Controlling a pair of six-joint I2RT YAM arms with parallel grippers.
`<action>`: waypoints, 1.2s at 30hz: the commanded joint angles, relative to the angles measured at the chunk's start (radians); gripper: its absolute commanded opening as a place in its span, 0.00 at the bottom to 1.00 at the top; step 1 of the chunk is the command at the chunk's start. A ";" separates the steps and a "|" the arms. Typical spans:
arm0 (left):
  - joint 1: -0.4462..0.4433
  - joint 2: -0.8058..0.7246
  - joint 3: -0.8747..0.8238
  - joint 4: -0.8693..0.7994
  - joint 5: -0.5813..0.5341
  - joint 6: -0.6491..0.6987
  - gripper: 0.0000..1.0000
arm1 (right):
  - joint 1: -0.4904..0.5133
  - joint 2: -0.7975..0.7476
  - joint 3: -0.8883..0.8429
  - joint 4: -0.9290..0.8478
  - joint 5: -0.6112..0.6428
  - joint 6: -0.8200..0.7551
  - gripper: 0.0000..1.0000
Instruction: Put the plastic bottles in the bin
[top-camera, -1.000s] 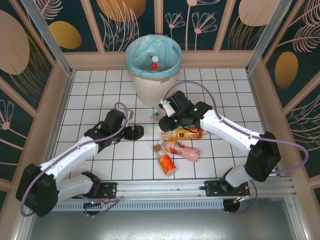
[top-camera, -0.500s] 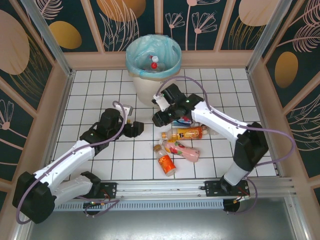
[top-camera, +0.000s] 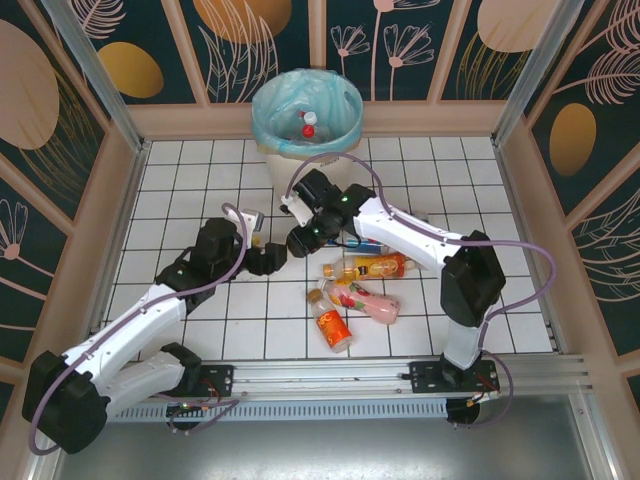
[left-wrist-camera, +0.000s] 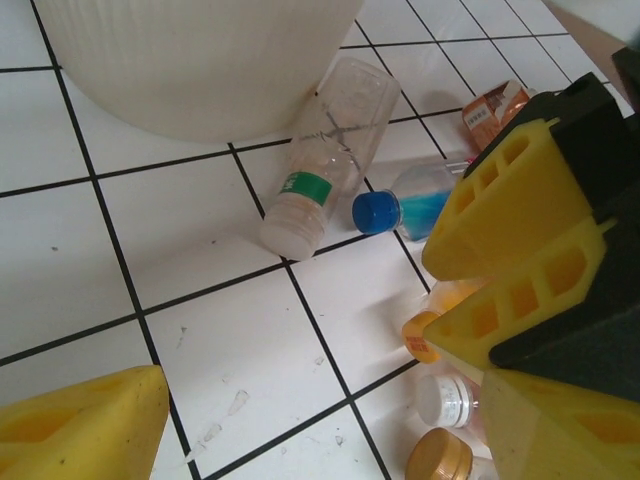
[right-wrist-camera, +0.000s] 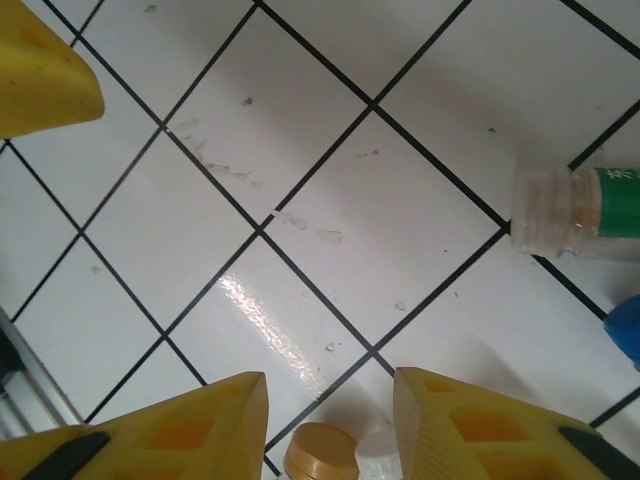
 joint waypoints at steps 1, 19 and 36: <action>0.003 0.013 -0.004 0.044 0.007 -0.008 0.81 | 0.041 -0.055 -0.015 -0.020 0.018 -0.020 0.40; 0.004 0.100 0.077 0.016 -0.082 0.055 0.82 | 0.146 -0.216 -0.121 -0.061 0.105 0.342 0.42; 0.003 0.023 0.076 -0.063 -0.145 0.014 0.85 | 0.250 -0.109 -0.242 -0.049 0.204 0.474 0.45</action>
